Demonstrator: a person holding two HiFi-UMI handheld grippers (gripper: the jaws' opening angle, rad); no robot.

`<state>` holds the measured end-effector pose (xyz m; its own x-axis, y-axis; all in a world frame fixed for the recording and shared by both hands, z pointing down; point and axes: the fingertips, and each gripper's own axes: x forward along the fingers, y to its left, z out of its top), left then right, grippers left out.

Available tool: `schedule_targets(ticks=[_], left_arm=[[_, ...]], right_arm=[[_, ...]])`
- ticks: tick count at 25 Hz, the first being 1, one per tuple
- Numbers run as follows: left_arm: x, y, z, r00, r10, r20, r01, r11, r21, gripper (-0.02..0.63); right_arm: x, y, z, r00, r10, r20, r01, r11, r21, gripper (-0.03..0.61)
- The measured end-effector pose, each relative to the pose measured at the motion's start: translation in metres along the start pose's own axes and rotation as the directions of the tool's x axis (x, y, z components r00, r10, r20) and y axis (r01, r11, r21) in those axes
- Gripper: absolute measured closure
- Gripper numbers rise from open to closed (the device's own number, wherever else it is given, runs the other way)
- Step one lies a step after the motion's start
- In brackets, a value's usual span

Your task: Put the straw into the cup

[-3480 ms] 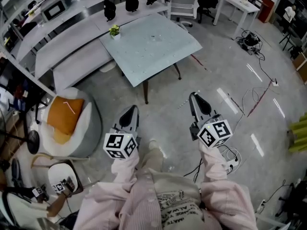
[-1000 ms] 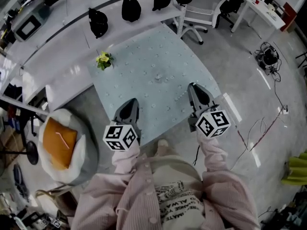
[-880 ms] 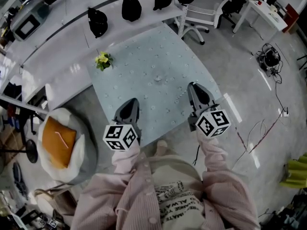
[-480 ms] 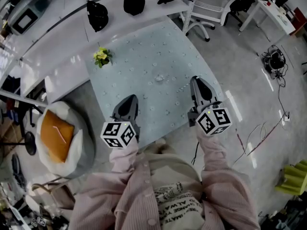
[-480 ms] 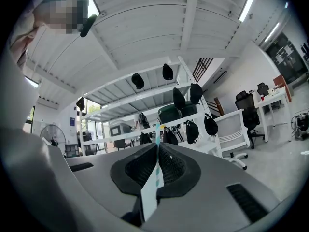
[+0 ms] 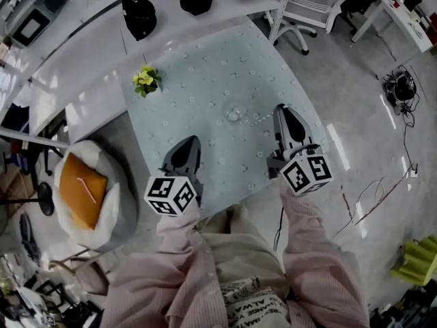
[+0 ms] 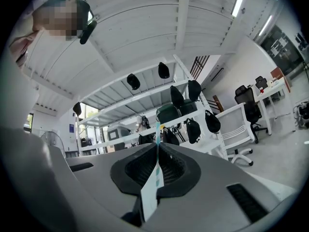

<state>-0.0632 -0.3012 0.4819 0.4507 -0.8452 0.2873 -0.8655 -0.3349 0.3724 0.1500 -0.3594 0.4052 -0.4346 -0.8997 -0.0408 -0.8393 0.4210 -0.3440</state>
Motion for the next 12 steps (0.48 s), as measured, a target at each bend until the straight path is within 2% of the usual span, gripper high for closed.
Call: schedule_targets(ticks=[3, 12], left_arm=[[0.018, 0.009, -0.006, 1.000, -0.006, -0.021, 0.006, 1.000, -0.013, 0.614], [0.051, 0.026, -0.035, 0.997, -0.020, -0.077, 0.016, 0.999, -0.052, 0.614]], right_arm=[[0.020, -0.009, -0.006, 1.000, -0.012, 0.021, 0.011, 0.999, 0.032, 0.569], [0.060, -0.022, -0.049, 1.000, -0.014, -0.013, 0.015, 0.999, 0.052, 0.569]])
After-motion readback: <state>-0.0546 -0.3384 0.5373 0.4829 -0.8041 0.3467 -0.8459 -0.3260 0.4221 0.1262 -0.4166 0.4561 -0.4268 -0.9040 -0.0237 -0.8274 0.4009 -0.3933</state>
